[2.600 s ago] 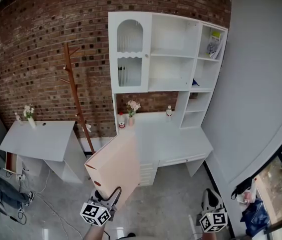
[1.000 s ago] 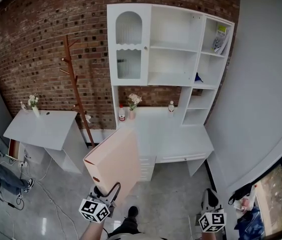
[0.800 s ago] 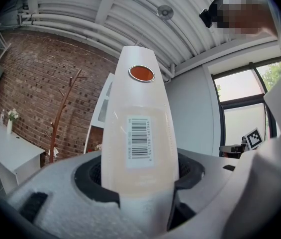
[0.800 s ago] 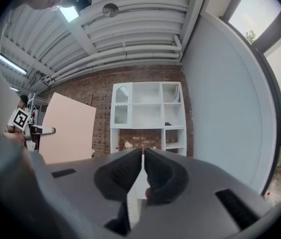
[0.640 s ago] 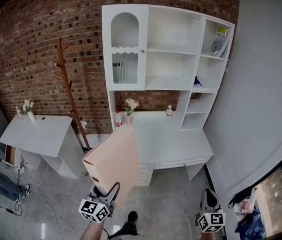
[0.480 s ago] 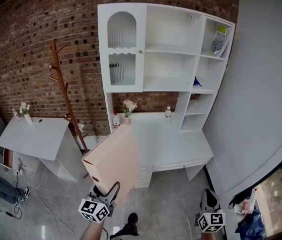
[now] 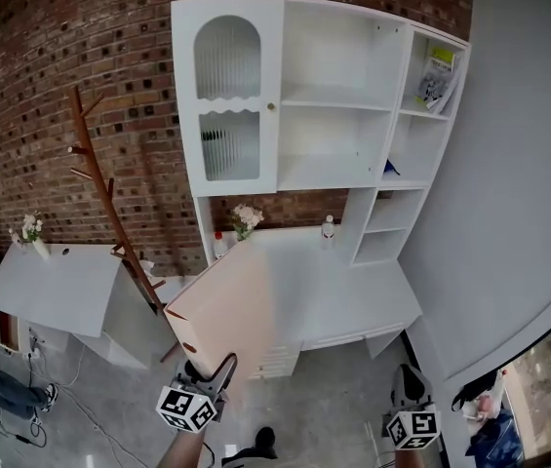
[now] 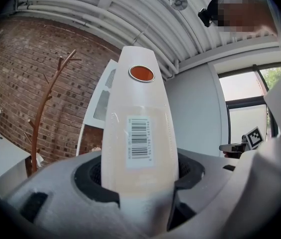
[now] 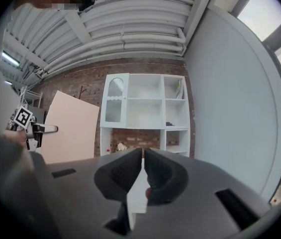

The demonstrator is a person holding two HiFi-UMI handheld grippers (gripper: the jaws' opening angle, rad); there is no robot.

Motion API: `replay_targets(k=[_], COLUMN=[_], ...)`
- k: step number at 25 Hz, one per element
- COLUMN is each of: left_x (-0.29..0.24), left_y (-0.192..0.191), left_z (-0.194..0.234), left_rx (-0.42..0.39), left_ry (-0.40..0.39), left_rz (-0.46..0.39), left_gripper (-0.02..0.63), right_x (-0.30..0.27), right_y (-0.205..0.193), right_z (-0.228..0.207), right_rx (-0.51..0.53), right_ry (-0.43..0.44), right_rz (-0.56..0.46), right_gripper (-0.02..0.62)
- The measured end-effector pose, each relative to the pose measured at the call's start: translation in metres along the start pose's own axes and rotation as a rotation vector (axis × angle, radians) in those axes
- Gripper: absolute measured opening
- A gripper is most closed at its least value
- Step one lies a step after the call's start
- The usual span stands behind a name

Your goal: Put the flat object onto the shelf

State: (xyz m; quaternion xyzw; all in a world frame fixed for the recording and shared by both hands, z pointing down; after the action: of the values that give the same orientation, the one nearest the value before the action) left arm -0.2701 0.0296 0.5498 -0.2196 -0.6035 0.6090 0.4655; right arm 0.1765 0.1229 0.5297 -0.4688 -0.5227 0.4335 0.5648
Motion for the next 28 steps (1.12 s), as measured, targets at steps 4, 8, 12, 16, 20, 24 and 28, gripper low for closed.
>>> replay_targets(k=[4,8,12,16,20,24,28], left_x=[-0.03,-0.053,-0.072,-0.082,-0.088,-0.095,-0.103], left_y=[-0.003,-0.008,-0.012,-0.018,-0.022,-0.023,-0.025], left_z=[0.028,0.051,0.07,0.081,0.089,0.091,0.091], left_rx=[0.005,0.011,0.016,0.028,0.033,0.037,0.034], left_ry=[-0.016,-0.036,-0.051,-0.056,-0.055,-0.051,-0.049], left_rz=[0.006,0.011,0.017,0.025,0.035,0.035,0.038], left_gripper=[0.288,0.288,0.288,0.288,0.288,0.288,0.288], right_x=[-0.036,-0.064,-0.084,-0.095,-0.104,-0.112,-0.124], right_y=[0.002,0.002,-0.001,-0.009,-0.013,-0.014,-0.016], right_z=[0.009,0.017,0.023,0.029,0.031,0.026,0.021], right_rx=[-0.013,0.01,0.008,0.018,0.027,0.031,0.033], right_ry=[-0.012,-0.02,-0.025,-0.023,-0.028,-0.036,-0.025], right_rz=[-0.031,-0.044,-0.053,-0.031,-0.018,-0.005,0.0], right_gripper=[0.034,0.034,0.034,0.034,0.034,0.034,0.034])
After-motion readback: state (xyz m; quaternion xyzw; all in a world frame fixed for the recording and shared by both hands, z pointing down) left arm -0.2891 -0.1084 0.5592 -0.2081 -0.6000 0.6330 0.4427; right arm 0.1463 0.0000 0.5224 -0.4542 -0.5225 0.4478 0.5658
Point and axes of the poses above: the fingertips, and each gripper's own axes: x backward along the fingers, z to its left, y out of its top, the point moved 7 cm from there along x, backward along the fingers, and after that the axes turned 15 degrees about -z, right-handed, at the moved point
